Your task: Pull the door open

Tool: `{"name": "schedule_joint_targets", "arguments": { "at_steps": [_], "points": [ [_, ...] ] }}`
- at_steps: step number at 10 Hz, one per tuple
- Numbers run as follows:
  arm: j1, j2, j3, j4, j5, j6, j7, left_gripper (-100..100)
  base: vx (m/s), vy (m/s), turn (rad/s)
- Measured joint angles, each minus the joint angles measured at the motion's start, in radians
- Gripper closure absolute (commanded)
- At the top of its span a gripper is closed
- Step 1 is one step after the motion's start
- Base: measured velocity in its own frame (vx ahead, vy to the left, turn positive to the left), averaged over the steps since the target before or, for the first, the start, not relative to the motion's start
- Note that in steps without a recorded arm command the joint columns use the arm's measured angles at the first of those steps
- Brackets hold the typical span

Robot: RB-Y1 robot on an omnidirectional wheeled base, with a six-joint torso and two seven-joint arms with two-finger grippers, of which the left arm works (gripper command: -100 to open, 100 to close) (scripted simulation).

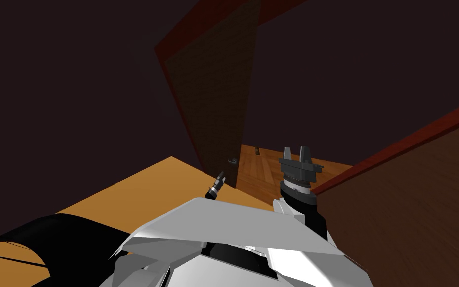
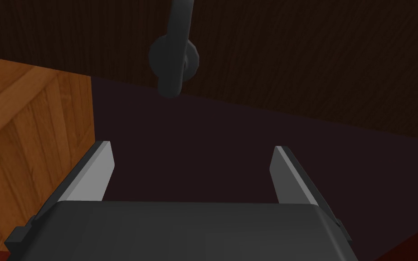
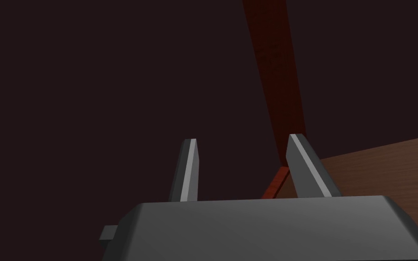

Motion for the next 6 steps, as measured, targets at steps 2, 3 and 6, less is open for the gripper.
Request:
{"name": "schedule_joint_targets", "arguments": {
  "at_steps": [2, 3, 6],
  "points": [
    [-0.001, 0.0, 0.0, 0.004, -0.002, -0.001, -0.013, -100, 0.02, 0.004, 0.021],
    [-0.001, 0.0, 0.0, 0.004, -0.002, -0.001, -0.014, -100, -0.002, 0.009, 0.035],
    [-0.001, 0.0, 0.0, 0.004, -0.002, -0.001, -0.014, -100, 0.007, -0.005, 0.011]
  ]
}}
